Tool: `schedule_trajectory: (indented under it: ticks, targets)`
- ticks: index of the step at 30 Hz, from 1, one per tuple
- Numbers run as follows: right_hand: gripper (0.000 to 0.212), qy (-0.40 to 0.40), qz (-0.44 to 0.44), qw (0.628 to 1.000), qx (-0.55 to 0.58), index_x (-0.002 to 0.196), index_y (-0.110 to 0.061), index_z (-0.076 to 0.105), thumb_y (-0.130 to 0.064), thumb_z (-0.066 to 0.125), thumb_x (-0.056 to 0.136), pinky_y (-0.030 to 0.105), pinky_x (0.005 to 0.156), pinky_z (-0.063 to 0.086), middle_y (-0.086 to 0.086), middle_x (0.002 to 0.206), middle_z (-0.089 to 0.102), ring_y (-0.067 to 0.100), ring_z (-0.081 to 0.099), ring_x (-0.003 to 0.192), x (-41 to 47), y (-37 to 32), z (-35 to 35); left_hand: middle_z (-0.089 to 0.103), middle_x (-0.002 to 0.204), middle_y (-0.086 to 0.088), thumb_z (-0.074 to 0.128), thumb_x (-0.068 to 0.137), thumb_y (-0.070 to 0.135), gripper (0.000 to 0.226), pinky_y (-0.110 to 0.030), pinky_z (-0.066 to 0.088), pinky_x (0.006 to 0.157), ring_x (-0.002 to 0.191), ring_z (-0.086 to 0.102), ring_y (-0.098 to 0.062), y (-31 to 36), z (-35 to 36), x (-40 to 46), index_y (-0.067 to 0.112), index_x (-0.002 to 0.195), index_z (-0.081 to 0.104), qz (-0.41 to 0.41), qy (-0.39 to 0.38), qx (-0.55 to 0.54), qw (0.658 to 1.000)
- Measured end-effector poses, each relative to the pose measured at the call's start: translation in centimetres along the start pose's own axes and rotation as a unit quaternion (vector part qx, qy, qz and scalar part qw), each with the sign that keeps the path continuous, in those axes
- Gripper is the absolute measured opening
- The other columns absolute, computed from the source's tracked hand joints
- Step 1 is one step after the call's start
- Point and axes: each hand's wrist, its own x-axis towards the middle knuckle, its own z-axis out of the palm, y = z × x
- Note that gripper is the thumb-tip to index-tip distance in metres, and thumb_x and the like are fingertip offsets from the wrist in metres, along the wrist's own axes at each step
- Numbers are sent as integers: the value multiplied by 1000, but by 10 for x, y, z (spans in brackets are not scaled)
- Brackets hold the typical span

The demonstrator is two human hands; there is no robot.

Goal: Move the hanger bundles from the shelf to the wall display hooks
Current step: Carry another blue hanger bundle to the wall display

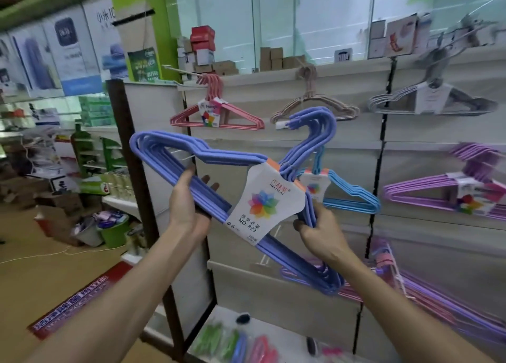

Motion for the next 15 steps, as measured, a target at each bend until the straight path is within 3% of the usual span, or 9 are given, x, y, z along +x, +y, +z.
schedule_trajectory:
  ticks: [3, 7, 10, 12, 15]
  targets:
    - [36, -22, 0, 1000, -16, 107, -29, 56, 0, 61, 86, 22, 63, 46, -15, 89, 64, 6, 59, 78, 17, 4, 29, 55, 94, -6, 65, 90, 38, 23, -46, 47, 99, 98, 58, -26, 7, -31, 26, 19, 100, 58, -14, 20, -16, 1000]
    - [48, -51, -7, 998, -32, 119, -35, 54, 0, 60, 86, 16, 66, 45, -19, 96, 62, 0, 60, 86, 45, 14, 62, 53, 83, -4, 61, 93, 35, 20, -41, 48, 94, 87, 58, -22, 11, -61, 58, 18, 86, 56, -17, 48, -38, 998]
    - [54, -62, -6, 996, -57, 125, -38, 56, -5, 61, 83, 29, 76, 51, -15, 101, 66, 9, 63, 91, 72, 27, 86, 52, 83, -5, 59, 94, 32, 17, -38, 53, 83, 83, 60, -22, 8, -76, 85, 17, 90, 54, -14, 53, -45, 997]
    - [51, -70, -4, 994, -78, 113, -48, 58, -10, 61, 80, 36, 78, 53, -15, 97, 68, 16, 64, 89, 92, 36, 102, 51, 82, -5, 59, 94, 32, 17, -38, 52, 76, 78, 59, -21, 6, -86, 108, 17, 91, 52, -14, 57, -43, 997]
    - [50, -76, -6, 992, -99, 96, -56, 54, -10, 60, 79, 35, 69, 51, -15, 87, 67, 15, 62, 79, 126, 46, 124, 52, 83, -6, 59, 94, 31, 17, -38, 52, 75, 81, 58, -22, 2, -95, 144, 16, 88, 53, -27, 73, -54, 996]
